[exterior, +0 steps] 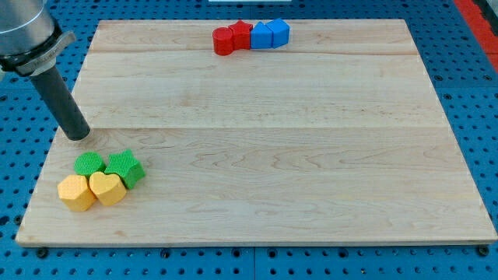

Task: Place the red star above the green star

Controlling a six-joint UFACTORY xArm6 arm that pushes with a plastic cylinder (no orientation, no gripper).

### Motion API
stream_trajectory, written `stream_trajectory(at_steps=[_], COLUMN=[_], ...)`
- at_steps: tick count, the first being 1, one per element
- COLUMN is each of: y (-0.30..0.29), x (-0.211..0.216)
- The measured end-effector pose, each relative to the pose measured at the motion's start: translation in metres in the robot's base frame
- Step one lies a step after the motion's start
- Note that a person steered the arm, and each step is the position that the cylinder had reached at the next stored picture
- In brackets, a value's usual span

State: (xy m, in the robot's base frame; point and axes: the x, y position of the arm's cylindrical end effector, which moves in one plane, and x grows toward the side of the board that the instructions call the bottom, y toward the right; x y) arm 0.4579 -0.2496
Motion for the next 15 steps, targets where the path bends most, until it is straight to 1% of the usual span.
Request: stream_trajectory(at_steps=[2, 4, 5, 6, 7, 8, 9, 10, 12, 13, 15], y=[0.002, 0.155, 0.224, 0.282, 0.339, 0.4, 0.401, 0.353, 0.228, 0.201, 0.196], x=[-0.005, -0.007, -0.024, -0.075, -0.139, -0.177, -0.228, -0.255, -0.258, -0.243, -0.169])
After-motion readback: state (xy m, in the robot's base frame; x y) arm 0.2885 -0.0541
